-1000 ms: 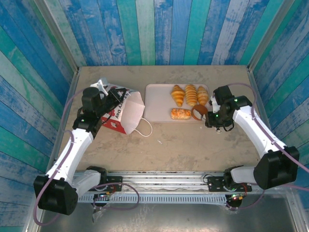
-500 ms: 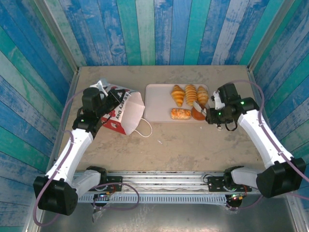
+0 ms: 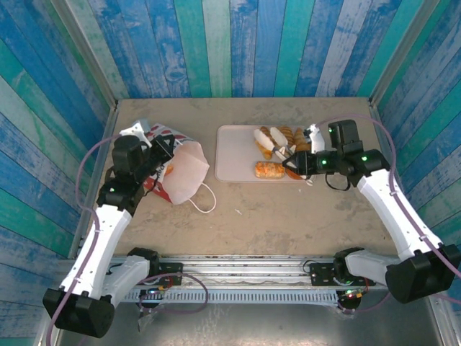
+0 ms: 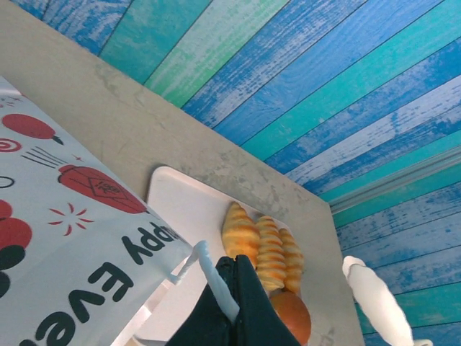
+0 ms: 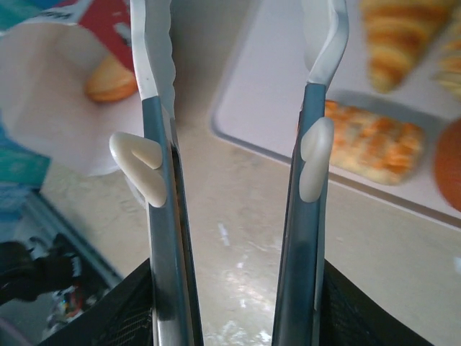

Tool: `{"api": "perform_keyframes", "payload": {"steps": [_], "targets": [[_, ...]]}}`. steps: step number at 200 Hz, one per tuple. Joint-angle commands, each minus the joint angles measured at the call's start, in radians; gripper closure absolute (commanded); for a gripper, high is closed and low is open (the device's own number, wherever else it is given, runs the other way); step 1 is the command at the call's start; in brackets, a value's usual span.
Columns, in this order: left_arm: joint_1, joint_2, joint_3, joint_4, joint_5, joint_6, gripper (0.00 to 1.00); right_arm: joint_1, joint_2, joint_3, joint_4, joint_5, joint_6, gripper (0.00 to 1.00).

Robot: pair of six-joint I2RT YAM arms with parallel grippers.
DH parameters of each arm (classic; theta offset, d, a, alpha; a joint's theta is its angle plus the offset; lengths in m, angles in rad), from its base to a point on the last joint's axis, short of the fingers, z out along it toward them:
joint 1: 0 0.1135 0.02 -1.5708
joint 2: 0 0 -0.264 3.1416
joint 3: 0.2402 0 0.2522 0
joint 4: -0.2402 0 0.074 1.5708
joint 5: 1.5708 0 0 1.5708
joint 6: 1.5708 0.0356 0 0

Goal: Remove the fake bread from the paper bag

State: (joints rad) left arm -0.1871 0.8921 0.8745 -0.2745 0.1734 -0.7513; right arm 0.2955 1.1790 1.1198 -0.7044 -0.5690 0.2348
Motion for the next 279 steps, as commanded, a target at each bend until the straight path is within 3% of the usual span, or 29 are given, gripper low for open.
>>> {"api": "perform_keyframes", "payload": {"steps": [1, 70, 116, 222, 259, 279], "targets": [[-0.003, -0.026, 0.036, -0.044, -0.059, 0.041, 1.0, 0.089, 0.004, 0.023, 0.069, -0.112, -0.04, 0.5], [-0.004, -0.051, 0.006, -0.019, -0.093, 0.01, 1.0, 0.454, 0.082, 0.05, 0.079, 0.093, -0.234, 0.51], [-0.003, -0.053, 0.008, -0.023, -0.086, 0.0, 1.0, 0.646, 0.178, 0.087, 0.115, 0.329, -0.378, 0.51], [-0.004, -0.085, -0.005, -0.03, -0.068, 0.01, 1.0, 0.855, 0.505, 0.315, 0.116, 0.77, -0.485, 0.52], [-0.003, -0.082, -0.013, -0.015, -0.052, 0.003, 1.0, 0.856, 0.603, 0.412, 0.092, 0.827, -0.429, 0.52], [-0.003, -0.08, -0.014, -0.012, -0.045, 0.0, 1.0, 0.851, 0.641, 0.464, 0.087, 0.885, -0.323, 0.52]]}}
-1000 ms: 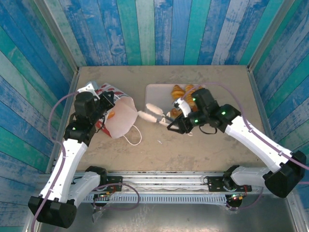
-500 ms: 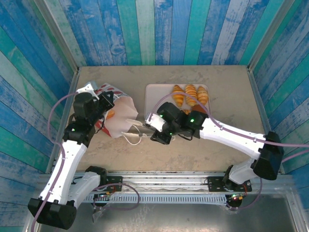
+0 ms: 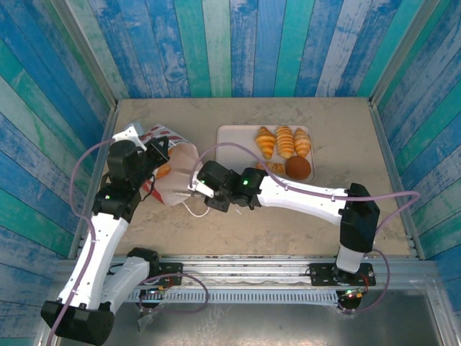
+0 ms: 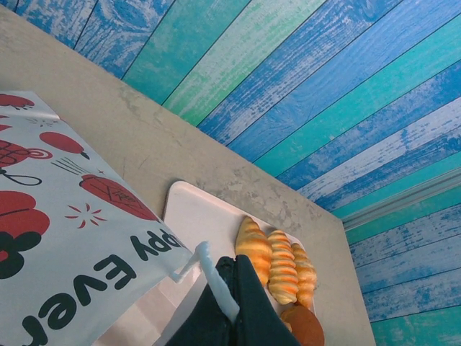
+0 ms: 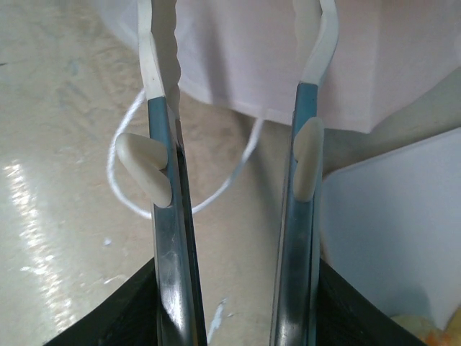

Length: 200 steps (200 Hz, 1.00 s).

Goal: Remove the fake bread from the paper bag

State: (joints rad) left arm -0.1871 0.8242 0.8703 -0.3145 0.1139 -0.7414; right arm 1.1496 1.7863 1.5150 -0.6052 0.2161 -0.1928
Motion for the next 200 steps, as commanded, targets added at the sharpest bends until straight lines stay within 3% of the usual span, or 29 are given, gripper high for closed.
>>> {"api": "perform_keyframes", "payload": {"steps": [1, 32, 51, 120, 200], "targets": [[-0.003, -0.012, -0.01, 0.028, 0.015, -0.01, 1.0, -0.004, 0.034, 0.071, -0.012, 0.099, 0.11, 0.52], [-0.003, -0.002, -0.015, 0.045, 0.032, -0.016, 1.0, -0.021, 0.076, 0.12, 0.004, -0.022, 0.252, 0.52], [-0.003, 0.003, -0.012, 0.042, 0.036, -0.015, 1.0, -0.018, 0.113, 0.136, 0.019, -0.142, 0.211, 0.52], [-0.003, -0.004, -0.023, 0.048, 0.036, -0.023, 1.0, -0.008, 0.294, 0.303, -0.108, 0.101, 0.054, 0.5], [-0.003, 0.008, -0.022, 0.058, 0.049, -0.028, 1.0, 0.017, 0.397, 0.33, -0.002, 0.309, -0.218, 0.48]]}}
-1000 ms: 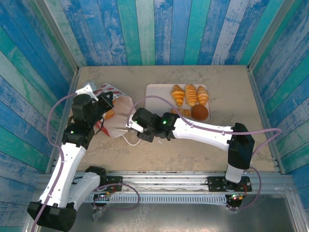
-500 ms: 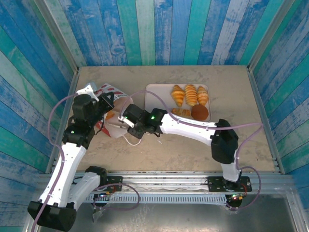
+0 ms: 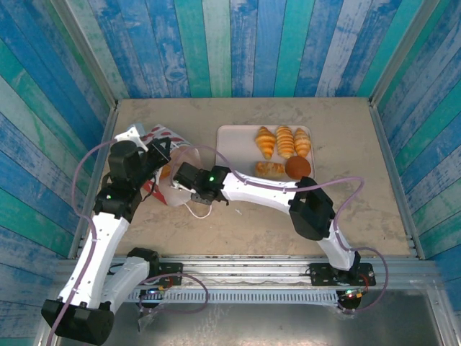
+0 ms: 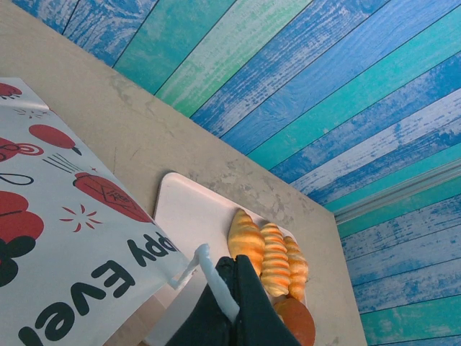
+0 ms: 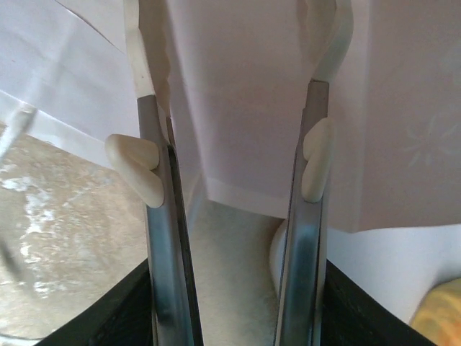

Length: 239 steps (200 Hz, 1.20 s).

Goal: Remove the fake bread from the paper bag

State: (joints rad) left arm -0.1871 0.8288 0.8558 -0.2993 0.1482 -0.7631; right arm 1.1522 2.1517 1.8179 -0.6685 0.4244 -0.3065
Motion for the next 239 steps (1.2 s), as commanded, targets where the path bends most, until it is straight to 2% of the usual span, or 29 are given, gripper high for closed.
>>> {"api": "perform_keyframes", "payload": {"steps": [1, 66, 92, 159, 184, 239], "targets": [[-0.004, 0.003, -0.008, 0.043, 0.014, -0.006, 1.0, 0.015, 0.032, 0.027, 0.064, 0.103, -0.106, 0.48], [-0.003, 0.013, -0.011, 0.059, 0.028, -0.013, 1.0, 0.035, 0.081, 0.032, 0.18, 0.171, -0.184, 0.51], [-0.003, 0.012, -0.01, 0.058, 0.028, -0.011, 1.0, 0.035, 0.101, 0.051, 0.184, 0.178, -0.176, 0.53], [-0.003, 0.013, -0.016, 0.068, 0.04, -0.018, 1.0, 0.033, 0.181, 0.15, 0.12, 0.172, -0.151, 0.51], [-0.003, 0.01, -0.018, 0.068, 0.038, -0.017, 1.0, 0.026, 0.189, 0.176, 0.092, 0.154, -0.101, 0.56], [-0.004, 0.0, -0.019, 0.056, 0.02, -0.015, 1.0, -0.002, 0.158, 0.212, 0.006, 0.1, 0.022, 0.73]]}}
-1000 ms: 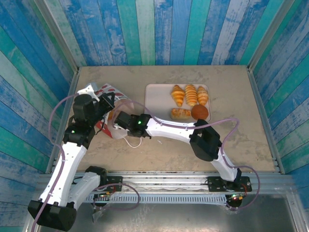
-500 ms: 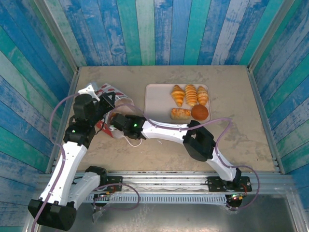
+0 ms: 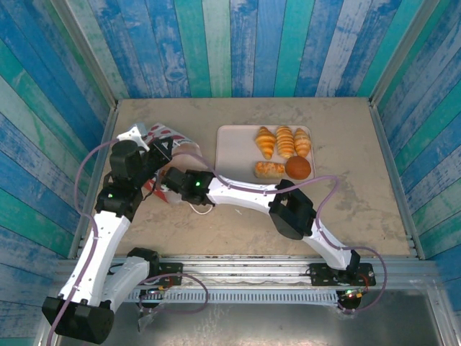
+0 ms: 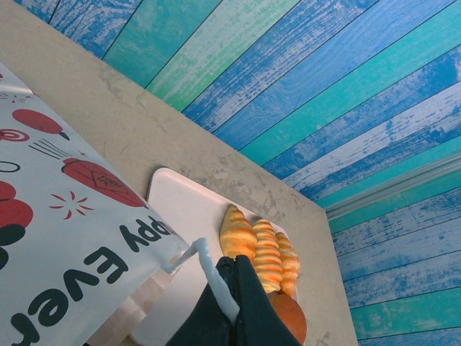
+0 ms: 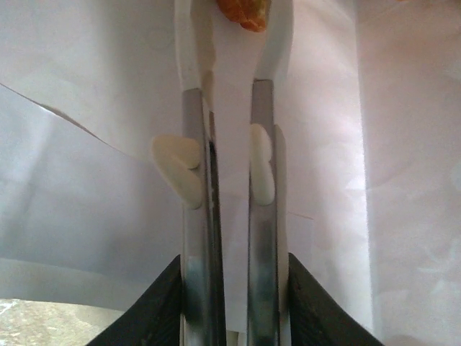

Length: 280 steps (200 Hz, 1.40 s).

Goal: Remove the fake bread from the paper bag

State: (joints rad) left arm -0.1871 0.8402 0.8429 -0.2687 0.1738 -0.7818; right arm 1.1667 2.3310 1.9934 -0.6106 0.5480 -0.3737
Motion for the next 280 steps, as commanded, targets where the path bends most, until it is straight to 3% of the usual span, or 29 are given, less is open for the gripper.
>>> {"api": "perform_keyframes", "payload": {"steps": [1, 33, 87, 139, 187, 215, 280], "targets": [[-0.003, -0.012, -0.006, 0.025, -0.006, 0.004, 1.0, -0.016, -0.024, 0.036, -0.054, -0.027, 0.091, 0.74], [-0.003, -0.012, -0.01, 0.017, -0.018, 0.006, 1.0, -0.026, -0.09, 0.005, -0.109, -0.146, 0.153, 0.76], [-0.003, -0.013, -0.019, 0.019, -0.041, -0.005, 1.0, -0.093, -0.274, -0.133, -0.137, -0.492, 0.334, 0.76], [-0.003, -0.007, -0.017, 0.034, -0.049, -0.017, 1.0, -0.191, -0.377, -0.273, -0.126, -0.95, 0.468, 0.74], [-0.003, 0.003, -0.015, 0.041, -0.039, -0.021, 1.0, -0.24, -0.433, -0.43, -0.006, -1.267, 0.615, 0.7], [-0.003, 0.003, -0.018, 0.043, -0.034, -0.023, 1.0, -0.288, -0.449, -0.502, 0.084, -1.367, 0.716, 0.7], [-0.003, 0.008, -0.014, 0.044, -0.031, -0.021, 1.0, -0.364, -0.498, -0.553, 0.089, -1.417, 0.732, 0.71]]}}
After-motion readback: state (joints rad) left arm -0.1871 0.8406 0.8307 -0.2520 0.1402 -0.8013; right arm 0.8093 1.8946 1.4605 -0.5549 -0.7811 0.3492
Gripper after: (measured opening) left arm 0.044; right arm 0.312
